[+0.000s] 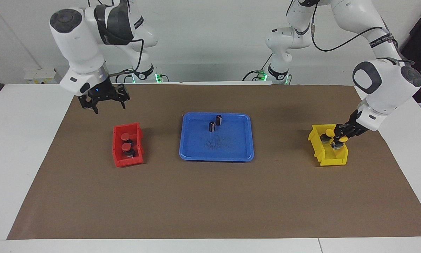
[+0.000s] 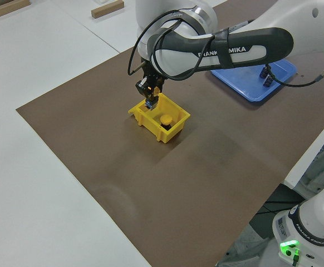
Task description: Sort red and yellow buttons by color
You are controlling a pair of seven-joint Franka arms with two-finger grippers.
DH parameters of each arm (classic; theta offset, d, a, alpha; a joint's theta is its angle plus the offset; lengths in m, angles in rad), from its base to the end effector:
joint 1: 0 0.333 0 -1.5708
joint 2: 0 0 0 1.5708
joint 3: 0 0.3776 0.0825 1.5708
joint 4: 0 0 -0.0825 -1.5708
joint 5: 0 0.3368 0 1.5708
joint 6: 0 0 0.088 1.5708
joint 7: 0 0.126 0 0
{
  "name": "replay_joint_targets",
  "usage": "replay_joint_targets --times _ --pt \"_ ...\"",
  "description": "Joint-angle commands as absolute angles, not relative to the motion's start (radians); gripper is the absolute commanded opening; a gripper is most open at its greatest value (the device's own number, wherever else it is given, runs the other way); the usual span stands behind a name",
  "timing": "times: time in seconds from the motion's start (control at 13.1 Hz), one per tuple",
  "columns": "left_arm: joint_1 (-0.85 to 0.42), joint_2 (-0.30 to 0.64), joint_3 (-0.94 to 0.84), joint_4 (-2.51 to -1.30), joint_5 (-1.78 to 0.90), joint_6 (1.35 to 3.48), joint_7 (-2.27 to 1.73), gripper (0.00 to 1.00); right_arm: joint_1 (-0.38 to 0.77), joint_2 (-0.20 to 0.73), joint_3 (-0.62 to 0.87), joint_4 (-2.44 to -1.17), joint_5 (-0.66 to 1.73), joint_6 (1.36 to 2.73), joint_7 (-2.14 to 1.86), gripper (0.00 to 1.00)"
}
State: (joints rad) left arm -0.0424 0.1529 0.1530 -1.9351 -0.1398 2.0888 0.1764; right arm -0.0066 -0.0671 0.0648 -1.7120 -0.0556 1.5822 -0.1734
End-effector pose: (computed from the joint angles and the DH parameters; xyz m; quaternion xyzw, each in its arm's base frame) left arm 0.5588 0.0485 0.4742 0.9988 0.0008 0.0086 0.0484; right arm 0.4785 0.0222 0.6415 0.9922 0.1165 -0.0331 0.0281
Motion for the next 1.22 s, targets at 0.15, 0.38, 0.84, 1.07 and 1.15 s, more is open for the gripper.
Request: replay_joint_targets --times 0.15,0.38,0.84,1.07,1.15 --pt "-0.054 0.164 0.156 -2.039 -0.153 2.229 0.213 0.01 -0.095 -0.040 0.064 -1.571 -0.052 1.460 -0.138 1.00" --pt "-0.060 0.186 0.156 -2.048 -0.153 2.276 0.207 0.01 -0.118 -0.046 0.061 -1.600 -0.051 1.516 -0.123 1.00" --pt "-0.063 0.190 0.155 -2.051 -0.153 2.275 0.209 0.42 -0.121 -0.060 0.063 -1.621 -0.035 1.500 -0.110 1.00" --pt "-0.063 0.190 0.155 -2.011 -0.155 2.223 0.201 0.62 -0.120 -0.060 0.063 -1.624 0.026 1.500 -0.100 1.00" --pt "-0.061 0.190 0.155 -1.991 -0.155 2.194 0.199 0.62 -0.118 -0.063 0.063 -1.626 0.026 1.500 -0.097 1.00"
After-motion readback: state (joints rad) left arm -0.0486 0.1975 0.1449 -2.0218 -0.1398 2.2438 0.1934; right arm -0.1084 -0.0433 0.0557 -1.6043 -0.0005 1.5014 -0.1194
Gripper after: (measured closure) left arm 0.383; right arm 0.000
